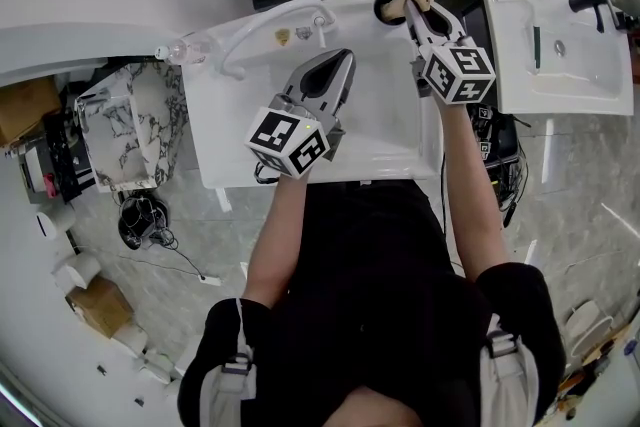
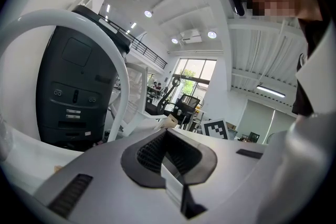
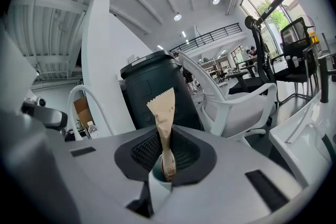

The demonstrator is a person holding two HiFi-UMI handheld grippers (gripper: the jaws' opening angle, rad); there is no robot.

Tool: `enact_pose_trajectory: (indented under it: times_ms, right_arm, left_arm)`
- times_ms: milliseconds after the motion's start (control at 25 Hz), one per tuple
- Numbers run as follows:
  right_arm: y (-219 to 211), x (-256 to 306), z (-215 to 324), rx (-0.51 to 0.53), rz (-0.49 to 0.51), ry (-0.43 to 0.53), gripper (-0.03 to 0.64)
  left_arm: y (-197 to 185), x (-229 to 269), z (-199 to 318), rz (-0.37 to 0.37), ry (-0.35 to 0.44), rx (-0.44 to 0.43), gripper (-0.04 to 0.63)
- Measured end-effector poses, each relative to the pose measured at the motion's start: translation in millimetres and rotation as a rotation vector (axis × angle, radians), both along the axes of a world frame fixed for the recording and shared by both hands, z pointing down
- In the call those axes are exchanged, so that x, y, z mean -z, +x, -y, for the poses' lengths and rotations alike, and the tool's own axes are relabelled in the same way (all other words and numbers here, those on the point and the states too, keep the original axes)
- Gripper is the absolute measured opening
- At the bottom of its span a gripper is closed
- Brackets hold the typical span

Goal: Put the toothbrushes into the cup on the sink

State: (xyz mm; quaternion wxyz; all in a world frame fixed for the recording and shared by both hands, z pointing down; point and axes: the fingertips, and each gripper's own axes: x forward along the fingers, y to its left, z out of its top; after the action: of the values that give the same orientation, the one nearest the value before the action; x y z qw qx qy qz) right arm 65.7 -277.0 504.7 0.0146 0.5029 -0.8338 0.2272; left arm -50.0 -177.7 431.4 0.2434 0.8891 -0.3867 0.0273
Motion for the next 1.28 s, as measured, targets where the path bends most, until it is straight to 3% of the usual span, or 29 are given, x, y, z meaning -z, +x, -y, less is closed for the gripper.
enact_pose_trajectory:
  times_ms: [1280]
  right_arm:
    - [-7.6,-33.0,2.0,0.032,-0.044,-0.066,0.052]
  left_arm:
    - [5.9,-2.9,-3.2,0.005,-0.011,-0.018,0.009]
